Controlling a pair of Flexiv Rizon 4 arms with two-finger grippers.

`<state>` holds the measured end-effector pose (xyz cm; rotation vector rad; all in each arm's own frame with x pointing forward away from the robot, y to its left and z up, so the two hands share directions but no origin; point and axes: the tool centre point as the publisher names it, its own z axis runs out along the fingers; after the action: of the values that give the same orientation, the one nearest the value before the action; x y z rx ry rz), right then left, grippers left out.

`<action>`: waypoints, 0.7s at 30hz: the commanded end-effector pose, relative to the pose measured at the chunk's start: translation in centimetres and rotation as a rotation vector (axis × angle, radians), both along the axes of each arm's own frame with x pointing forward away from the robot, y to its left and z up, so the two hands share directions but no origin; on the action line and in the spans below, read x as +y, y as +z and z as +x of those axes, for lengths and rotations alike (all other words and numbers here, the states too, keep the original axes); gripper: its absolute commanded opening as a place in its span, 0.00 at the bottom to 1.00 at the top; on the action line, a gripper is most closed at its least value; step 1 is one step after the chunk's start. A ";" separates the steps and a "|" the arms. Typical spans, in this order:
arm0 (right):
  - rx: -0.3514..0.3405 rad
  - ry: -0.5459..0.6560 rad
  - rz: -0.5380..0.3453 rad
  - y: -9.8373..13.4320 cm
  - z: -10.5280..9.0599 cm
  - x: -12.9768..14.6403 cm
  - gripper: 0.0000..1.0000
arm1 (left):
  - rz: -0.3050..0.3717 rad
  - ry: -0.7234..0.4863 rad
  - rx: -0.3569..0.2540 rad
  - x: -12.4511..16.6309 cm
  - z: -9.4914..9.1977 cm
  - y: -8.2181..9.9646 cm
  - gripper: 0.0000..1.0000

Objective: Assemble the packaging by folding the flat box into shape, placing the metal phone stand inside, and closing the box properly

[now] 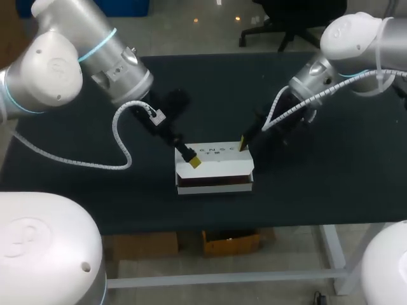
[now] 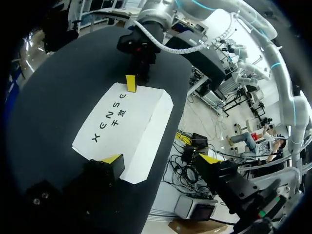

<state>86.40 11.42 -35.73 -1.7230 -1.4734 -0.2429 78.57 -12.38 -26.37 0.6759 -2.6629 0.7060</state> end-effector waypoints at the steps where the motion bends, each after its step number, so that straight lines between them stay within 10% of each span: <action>1: 0.001 0.000 0.002 0.0 0.0 0.1 0.38 | 0.053 -0.042 -0.070 -0.8 -0.1 0.8 1.00; 21: 0.001 0.000 0.002 0.0 0.0 0.1 0.36 | 0.422 -0.223 -0.439 -2.6 0.4 -0.2 1.00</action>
<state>86.39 11.42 -35.73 -1.7231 -1.4734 -0.2430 79.32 -14.21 -26.57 0.2859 -3.1779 0.3939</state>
